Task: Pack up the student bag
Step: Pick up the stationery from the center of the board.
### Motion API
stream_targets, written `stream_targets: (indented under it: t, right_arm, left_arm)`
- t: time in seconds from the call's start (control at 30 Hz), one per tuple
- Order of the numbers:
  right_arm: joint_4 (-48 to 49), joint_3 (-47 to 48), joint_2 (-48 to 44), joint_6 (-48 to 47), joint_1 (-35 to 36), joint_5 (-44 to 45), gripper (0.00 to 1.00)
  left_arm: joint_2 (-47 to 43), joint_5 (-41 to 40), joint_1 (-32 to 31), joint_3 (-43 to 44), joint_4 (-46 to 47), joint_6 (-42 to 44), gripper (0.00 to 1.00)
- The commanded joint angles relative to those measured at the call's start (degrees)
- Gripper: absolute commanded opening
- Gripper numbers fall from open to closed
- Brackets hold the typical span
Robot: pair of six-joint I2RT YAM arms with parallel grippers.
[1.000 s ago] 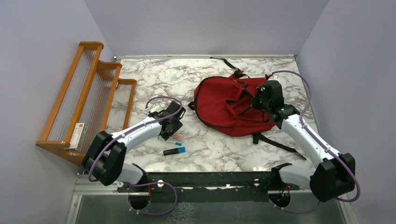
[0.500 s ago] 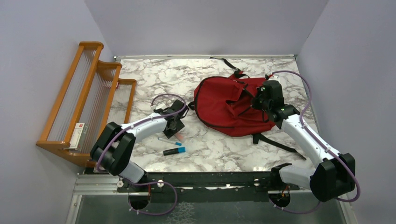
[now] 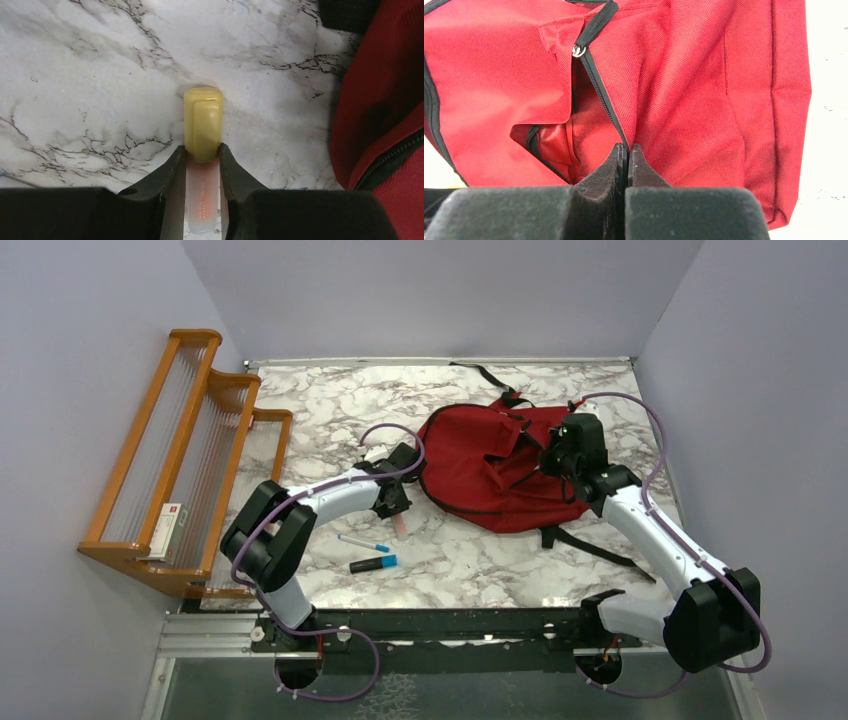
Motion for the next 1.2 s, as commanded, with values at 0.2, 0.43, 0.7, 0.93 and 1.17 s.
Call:
stream_targets:
  t: [0.2,0.43,0.7,0.93,1.17]
  right_arm:
    - [-0.2,-0.3,-1.4,0.1,0.0,1.8,0.01]
    - [-0.1,0.0,-1.1,0.1,-0.1,1.5,0.01]
    - [-0.3,-0.6,-1.6,0.1,-0.1,2.0,0.01]
    - [-0.4,-0.5,-2.3,-0.1,-0.1,1.4,0.01]
    - [0.3,-0.7,-2.8,-1.4,-0.1,-1.6,0.01]
  left_arm:
    - [5.4,4.9,-1.7,-5.1,-1.2,4.3,0.22]
    - [6.2,3.5,-2.5,-4.2,-3.4,5.8,0.29]
    - [6.8,3.5,-4.9,-4.9,-4.0,5.4,0.28]
    - [3.3,2.8,-4.7,-1.7,-4.0,8.8,0.12]
    - [-7.2,0.7,-4.7,3.8,-2.3,14.4,0.01]
